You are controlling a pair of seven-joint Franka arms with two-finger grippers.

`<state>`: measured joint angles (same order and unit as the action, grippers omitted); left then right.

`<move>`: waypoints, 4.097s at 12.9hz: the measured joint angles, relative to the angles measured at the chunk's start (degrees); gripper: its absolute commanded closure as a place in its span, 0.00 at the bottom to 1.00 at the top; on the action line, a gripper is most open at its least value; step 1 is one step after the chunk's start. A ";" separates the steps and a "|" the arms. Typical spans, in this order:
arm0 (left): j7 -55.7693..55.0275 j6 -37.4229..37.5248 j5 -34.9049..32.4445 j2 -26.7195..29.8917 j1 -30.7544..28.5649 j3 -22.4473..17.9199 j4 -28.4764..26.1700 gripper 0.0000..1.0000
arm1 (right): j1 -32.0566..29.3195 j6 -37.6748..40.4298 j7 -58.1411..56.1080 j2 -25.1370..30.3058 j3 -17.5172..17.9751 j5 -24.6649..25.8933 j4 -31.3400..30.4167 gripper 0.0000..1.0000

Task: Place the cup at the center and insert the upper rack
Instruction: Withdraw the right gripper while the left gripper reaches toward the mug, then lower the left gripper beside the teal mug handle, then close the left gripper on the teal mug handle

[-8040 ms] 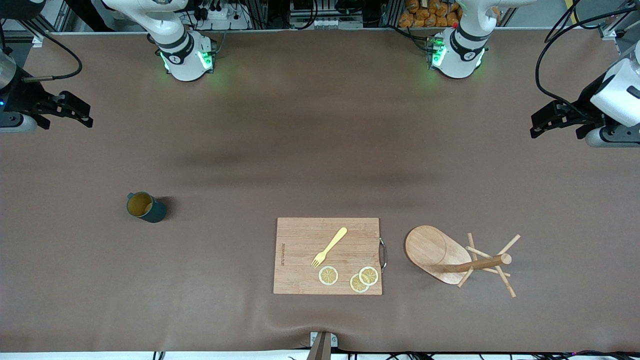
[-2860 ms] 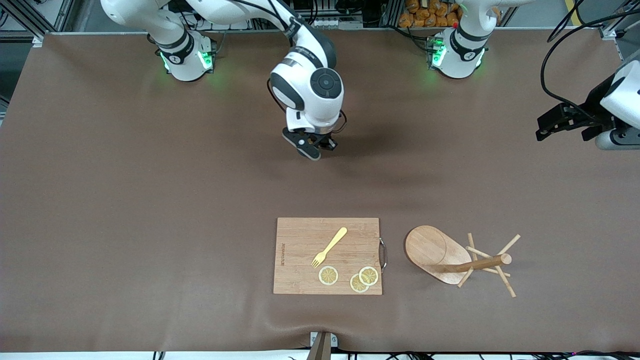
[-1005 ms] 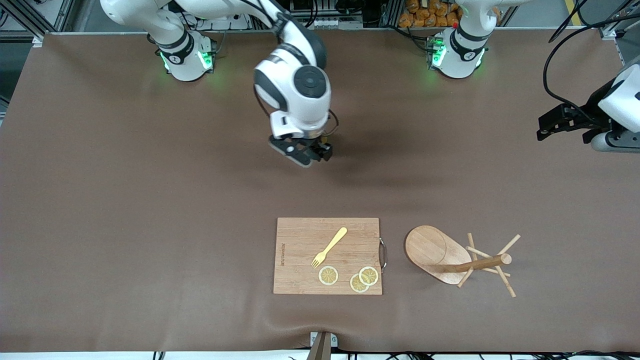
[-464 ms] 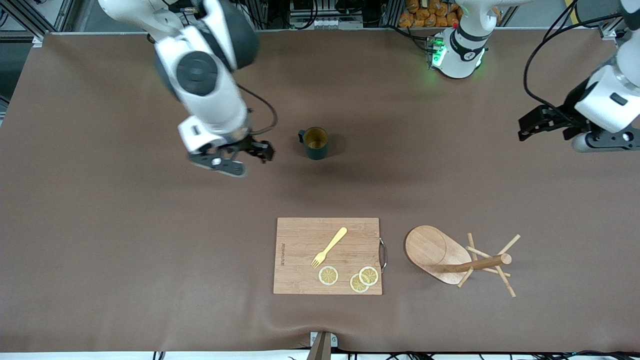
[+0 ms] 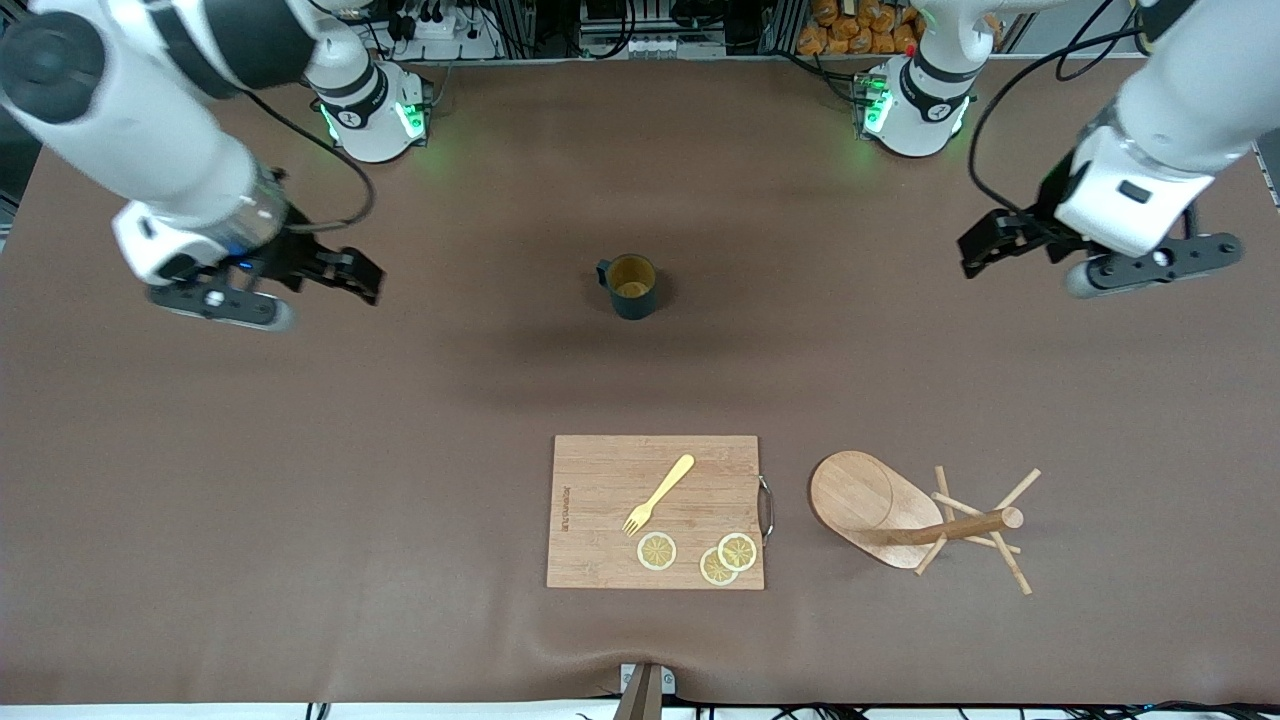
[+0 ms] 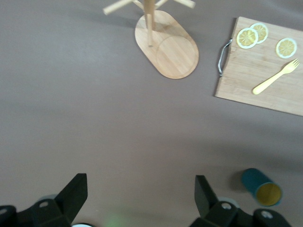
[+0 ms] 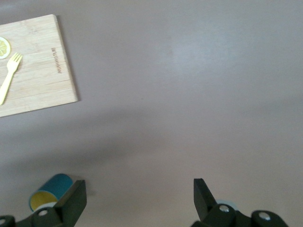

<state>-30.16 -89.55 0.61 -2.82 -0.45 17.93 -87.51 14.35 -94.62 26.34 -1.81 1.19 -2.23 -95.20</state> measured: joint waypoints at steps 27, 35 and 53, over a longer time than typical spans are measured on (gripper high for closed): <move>-82.36 -9.41 -20.91 -33.28 59.30 -12.30 15.68 0.00 | -8.49 8.37 -18.74 7.68 -3.27 4.56 -1.12 0.00; -91.41 -12.09 -21.27 -38.62 75.21 -25.48 17.35 0.00 | -6.85 8.43 -18.79 7.78 -3.29 4.25 -1.08 0.00; -102.33 -9.29 -26.29 -53.14 86.23 -33.39 19.42 0.00 | -6.85 9.06 -18.68 7.83 -3.34 4.15 -1.09 0.00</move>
<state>-132.49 -98.83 -25.69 -55.95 85.77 -15.46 -68.09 7.49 -85.55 7.66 6.02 -2.15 1.92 -96.29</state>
